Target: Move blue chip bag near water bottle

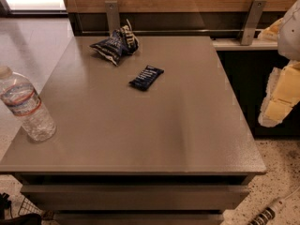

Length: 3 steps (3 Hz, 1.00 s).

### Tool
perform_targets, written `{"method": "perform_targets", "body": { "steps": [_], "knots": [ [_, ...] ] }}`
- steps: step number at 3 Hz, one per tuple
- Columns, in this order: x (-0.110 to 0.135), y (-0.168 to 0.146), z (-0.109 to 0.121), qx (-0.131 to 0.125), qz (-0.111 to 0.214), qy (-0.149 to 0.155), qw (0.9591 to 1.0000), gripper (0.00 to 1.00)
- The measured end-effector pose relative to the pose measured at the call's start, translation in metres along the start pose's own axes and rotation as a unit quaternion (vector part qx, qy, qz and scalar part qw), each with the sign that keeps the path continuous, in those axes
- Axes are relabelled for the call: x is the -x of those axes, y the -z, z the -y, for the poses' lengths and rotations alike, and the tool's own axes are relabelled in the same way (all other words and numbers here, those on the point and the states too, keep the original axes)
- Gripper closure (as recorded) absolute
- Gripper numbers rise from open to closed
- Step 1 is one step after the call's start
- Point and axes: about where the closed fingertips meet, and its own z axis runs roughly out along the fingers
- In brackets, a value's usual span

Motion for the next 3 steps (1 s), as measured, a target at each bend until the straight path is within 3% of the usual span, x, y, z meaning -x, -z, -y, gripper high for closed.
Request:
{"method": "perform_targets", "body": {
  "steps": [1, 2, 3],
  "knots": [
    [0.000, 0.000, 0.000, 0.000, 0.000, 0.000, 1.0000, 0.00],
    [0.003, 0.000, 0.018, -0.012, 0.010, 0.000, 0.9999, 0.00],
    [0.020, -0.005, 0.081, -0.054, 0.067, 0.014, 0.9962, 0.00]
  ]
}}
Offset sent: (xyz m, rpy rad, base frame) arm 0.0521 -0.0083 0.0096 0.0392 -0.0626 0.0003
